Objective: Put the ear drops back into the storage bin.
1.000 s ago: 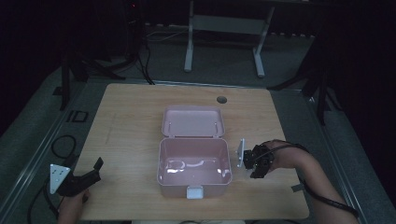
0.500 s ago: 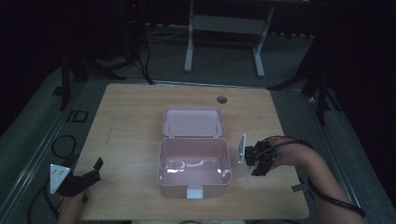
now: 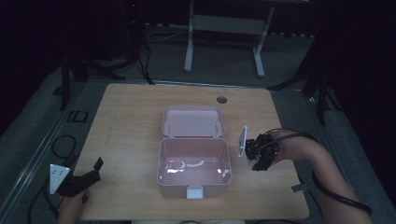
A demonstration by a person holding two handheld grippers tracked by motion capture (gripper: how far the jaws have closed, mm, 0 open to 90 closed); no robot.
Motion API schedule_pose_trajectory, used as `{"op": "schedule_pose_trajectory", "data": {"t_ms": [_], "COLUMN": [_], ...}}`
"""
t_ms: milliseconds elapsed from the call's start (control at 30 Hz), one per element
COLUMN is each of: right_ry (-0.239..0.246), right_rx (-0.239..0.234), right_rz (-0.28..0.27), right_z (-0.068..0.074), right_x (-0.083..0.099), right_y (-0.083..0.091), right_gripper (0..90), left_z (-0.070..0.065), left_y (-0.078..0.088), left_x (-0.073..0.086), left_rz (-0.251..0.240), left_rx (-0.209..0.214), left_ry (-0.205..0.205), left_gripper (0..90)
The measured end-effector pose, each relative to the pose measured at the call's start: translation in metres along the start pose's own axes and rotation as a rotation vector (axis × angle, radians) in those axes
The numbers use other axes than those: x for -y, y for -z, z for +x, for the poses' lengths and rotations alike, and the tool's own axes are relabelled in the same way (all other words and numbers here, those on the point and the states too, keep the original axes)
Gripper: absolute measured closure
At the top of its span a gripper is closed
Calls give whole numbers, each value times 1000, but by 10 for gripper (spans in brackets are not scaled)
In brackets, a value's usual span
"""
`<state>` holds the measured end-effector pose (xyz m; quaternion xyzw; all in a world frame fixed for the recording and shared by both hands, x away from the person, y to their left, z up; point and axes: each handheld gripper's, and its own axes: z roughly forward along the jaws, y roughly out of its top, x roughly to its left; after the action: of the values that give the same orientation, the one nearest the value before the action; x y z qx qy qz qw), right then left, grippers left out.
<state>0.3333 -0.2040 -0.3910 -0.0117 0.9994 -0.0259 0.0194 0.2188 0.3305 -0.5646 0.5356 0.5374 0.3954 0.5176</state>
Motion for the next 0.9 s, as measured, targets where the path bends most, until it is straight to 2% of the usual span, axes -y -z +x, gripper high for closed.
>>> {"op": "schedule_pose_trajectory", "data": {"t_ms": [167, 367, 667, 900], "right_ry": [-11, -2, 48, 76], "right_rx": [13, 17, 14, 10], "right_rz": [-12, -8, -9, -5], "right_z": [-1, -2, 0, 0], "right_x": [-3, -13, -38, -60], "right_y": [13, 23, 32, 30], "right_gripper": [595, 595, 595, 595], "left_z": [0, 0, 0, 0], "left_y": [0, 0, 0, 0], "left_x": [0, 0, 0, 0], "left_rz": [0, 0, 0, 0], "left_rx": [0, 0, 1, 2], "left_ry": [0, 2, 1, 0], "left_gripper": [4, 4, 4, 4]}}
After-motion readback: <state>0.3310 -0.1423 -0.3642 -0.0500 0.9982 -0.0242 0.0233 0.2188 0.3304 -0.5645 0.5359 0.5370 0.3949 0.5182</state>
